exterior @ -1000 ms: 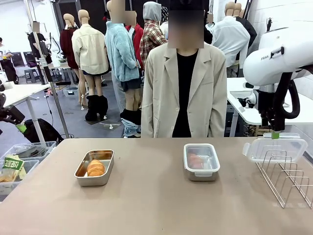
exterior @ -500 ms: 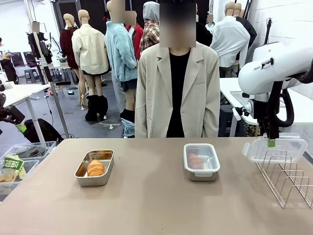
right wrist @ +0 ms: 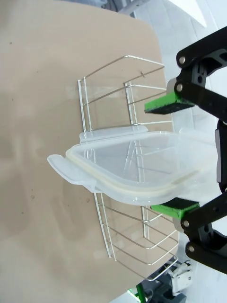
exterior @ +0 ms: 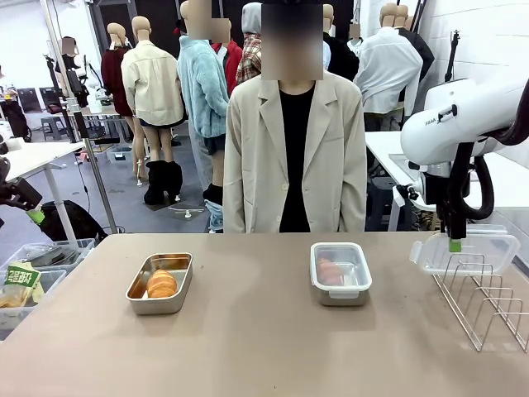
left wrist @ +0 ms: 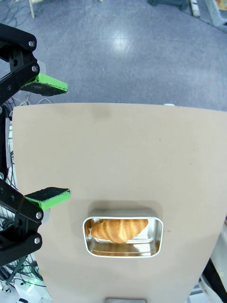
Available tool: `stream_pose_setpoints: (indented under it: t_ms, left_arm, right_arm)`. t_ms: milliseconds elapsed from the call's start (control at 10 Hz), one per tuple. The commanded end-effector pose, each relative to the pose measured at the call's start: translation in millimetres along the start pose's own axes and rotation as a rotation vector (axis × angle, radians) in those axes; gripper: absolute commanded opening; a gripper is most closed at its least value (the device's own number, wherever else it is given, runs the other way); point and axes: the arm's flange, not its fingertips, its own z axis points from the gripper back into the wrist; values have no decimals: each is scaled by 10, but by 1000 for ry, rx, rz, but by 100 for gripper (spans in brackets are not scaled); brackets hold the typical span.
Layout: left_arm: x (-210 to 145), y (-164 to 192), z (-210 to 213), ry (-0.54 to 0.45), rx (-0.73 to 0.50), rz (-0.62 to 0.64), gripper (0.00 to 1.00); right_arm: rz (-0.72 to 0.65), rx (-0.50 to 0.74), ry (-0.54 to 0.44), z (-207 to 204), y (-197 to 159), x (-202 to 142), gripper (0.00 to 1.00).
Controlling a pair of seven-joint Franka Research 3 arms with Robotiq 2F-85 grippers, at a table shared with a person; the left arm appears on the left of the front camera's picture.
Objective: Place the bread in airtight containers.
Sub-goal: Pick up one Airtight Container lid and hand it to the human.
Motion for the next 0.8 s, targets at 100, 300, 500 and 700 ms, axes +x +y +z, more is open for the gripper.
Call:
stream_pose_setpoints:
  t_ms: [100,300,500,700]
  left_arm:
    - [-7,11,9,-7,-2,4,100]
    - [-7,11,9,-7,-2,4,100]
    - [-7,11,9,-7,-2,4,100]
    - [-7,11,9,-7,-2,4,100]
  right_arm:
    - [-23,-25,29,8,-62,29,15]
    - [-21,-24,24,18,-55,21,0]
    - [-17,-40,15,50,0,21,0]
    - [-11,-53,10,113,83,-3,0]
